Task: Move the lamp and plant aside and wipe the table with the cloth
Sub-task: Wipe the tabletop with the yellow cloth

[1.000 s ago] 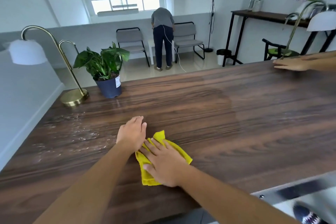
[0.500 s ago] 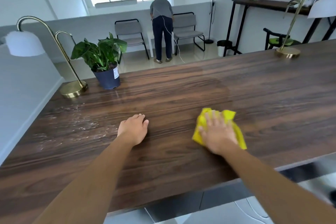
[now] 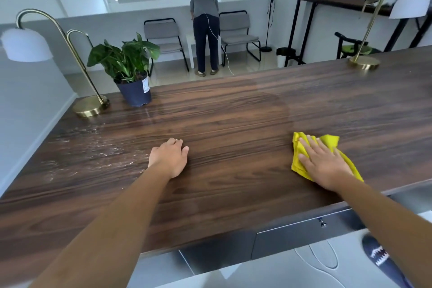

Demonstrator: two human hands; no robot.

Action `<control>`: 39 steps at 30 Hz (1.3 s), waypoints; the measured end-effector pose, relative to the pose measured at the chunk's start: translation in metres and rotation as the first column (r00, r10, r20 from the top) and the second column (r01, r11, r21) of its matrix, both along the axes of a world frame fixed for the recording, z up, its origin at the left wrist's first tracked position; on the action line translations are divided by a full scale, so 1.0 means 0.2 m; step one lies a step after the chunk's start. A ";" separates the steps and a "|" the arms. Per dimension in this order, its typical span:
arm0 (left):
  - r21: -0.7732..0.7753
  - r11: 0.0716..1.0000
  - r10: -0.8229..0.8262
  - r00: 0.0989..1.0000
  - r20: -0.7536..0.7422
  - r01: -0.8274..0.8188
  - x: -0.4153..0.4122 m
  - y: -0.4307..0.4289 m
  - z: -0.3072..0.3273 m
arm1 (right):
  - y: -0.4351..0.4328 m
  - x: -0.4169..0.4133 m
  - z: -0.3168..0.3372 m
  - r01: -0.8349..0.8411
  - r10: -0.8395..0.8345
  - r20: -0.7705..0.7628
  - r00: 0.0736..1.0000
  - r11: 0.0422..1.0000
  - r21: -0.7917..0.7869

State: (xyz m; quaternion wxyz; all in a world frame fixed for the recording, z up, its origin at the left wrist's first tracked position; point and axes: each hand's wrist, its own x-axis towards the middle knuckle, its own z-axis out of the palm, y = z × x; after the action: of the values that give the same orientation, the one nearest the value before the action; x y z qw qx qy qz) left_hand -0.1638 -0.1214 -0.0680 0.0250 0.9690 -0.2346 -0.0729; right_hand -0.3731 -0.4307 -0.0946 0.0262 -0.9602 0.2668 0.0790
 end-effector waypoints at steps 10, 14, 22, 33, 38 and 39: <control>-0.058 0.998 0.019 0.999 -0.049 -0.022 -0.07 0.02 -0.02 | 1.07 0.05 -0.07 -0.433 0.431 0.191 0.882 0.901 -0.032; -0.183 0.982 0.041 0.999 -0.016 -0.044 -0.09 0.09 0.02 | 1.11 0.03 -0.04 -0.775 0.774 0.156 0.613 0.628 -0.071; -0.197 0.944 0.272 0.962 0.015 -0.264 -0.14 0.60 0.10 | 0.49 0.34 -0.04 -0.531 0.531 0.077 0.844 0.847 -0.024; -0.084 0.801 0.596 0.803 0.015 -0.593 -0.39 1.24 -0.07 | 1.40 0.61 0.03 -0.476 0.463 0.117 0.878 0.871 0.120; -0.105 0.799 0.598 0.801 0.037 -0.592 -0.37 1.23 -0.09 | 1.80 0.44 0.01 -0.894 0.885 0.136 0.446 0.448 0.018; -0.114 0.800 0.596 0.802 0.041 -0.589 -0.35 1.23 -0.08 | 1.75 0.42 0.02 -0.922 0.912 0.142 0.384 0.387 0.005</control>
State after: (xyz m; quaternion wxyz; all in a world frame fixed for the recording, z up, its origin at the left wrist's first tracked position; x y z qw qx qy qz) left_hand -0.2333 0.1242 -0.0844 0.0839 0.9935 0.0761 -0.0140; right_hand -0.2884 -0.0810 -0.0902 0.0338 -0.9484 -0.3132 0.0356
